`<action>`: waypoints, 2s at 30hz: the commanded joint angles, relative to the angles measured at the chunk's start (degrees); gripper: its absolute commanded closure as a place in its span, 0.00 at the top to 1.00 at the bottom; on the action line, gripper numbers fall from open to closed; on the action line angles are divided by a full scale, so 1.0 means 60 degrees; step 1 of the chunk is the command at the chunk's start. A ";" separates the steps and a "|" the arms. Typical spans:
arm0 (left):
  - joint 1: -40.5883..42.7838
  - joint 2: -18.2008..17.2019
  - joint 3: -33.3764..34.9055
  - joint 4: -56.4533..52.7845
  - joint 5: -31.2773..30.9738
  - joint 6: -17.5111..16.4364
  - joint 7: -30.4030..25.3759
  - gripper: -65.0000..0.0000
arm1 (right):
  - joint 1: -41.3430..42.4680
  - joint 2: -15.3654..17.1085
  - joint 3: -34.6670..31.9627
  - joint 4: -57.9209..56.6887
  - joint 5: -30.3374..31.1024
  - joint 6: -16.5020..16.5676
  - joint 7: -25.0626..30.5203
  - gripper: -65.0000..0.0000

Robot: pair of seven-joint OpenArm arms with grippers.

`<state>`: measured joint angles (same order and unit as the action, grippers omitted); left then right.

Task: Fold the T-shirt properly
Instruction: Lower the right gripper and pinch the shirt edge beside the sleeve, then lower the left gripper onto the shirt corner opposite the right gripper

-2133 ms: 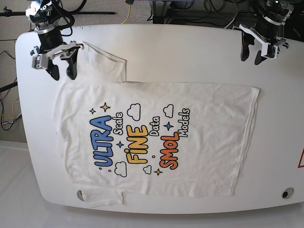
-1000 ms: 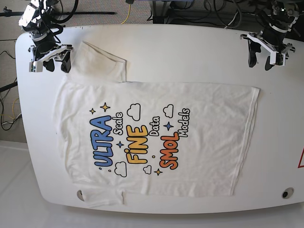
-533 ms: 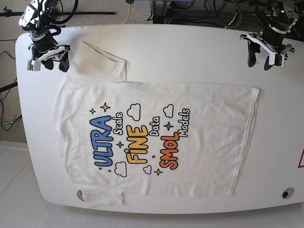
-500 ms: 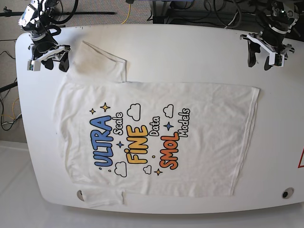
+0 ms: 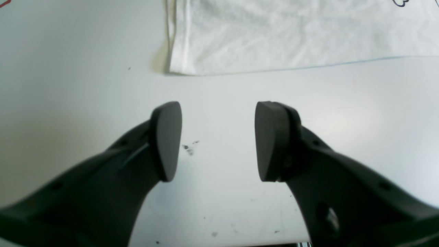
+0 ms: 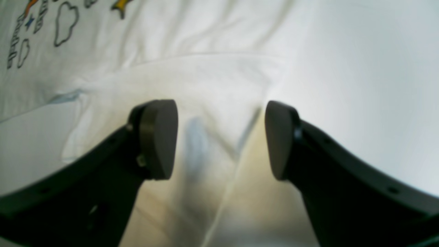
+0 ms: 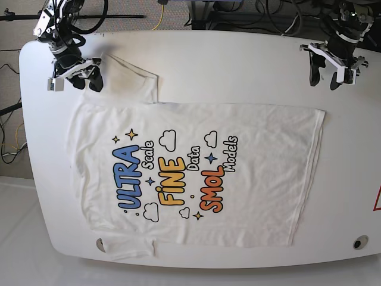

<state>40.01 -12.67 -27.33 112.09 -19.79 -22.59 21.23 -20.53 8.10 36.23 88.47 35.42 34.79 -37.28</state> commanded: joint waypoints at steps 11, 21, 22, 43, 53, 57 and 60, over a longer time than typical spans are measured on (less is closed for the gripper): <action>-0.0052 -0.0090 -0.0067 0.0125 -0.0118 0.0038 -0.0136 0.49 | -0.0046 -0.0152 -0.0818 0.0160 -0.0053 0.0093 -0.0167 0.58; -0.0139 -0.0101 -0.0104 0.0103 -0.0151 0.0012 -0.0162 0.49 | 0.0026 -0.0229 -0.1281 0.0106 -0.0021 0.0027 -0.0174 0.53; -0.0149 -0.0106 -0.0107 0.0096 -0.0161 0.0009 -0.0151 0.49 | 0.0034 -0.0234 -0.1320 0.0100 -0.0026 0.0023 -0.0171 0.53; -0.1567 -0.0248 -0.1009 -0.1879 -0.3742 -0.0172 0.1977 0.49 | 0.0018 -0.0204 -0.1077 0.0039 -0.0424 -0.0052 -0.0738 0.00; -0.2116 -0.0361 -0.1170 -0.3024 -0.4520 -0.0031 0.2674 0.50 | -0.0020 -0.0190 -0.0995 -0.0017 -0.0472 -0.0017 -0.0735 0.00; -0.2327 -0.0358 -0.1144 -0.3373 -0.4459 -0.0051 0.2748 0.50 | -0.0030 -0.0195 -0.1007 -0.0003 -0.0465 -0.0017 -0.0726 0.00; -0.2564 -0.0370 -0.1063 -0.3628 -0.4614 -0.0125 0.3032 0.50 | -0.0005 -0.0210 -0.1082 0.0029 -0.0365 -0.0012 -0.0681 0.00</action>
<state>25.47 -14.04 -33.80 90.26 -46.15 -22.35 39.66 -20.10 6.48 29.85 88.33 34.83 35.20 -39.64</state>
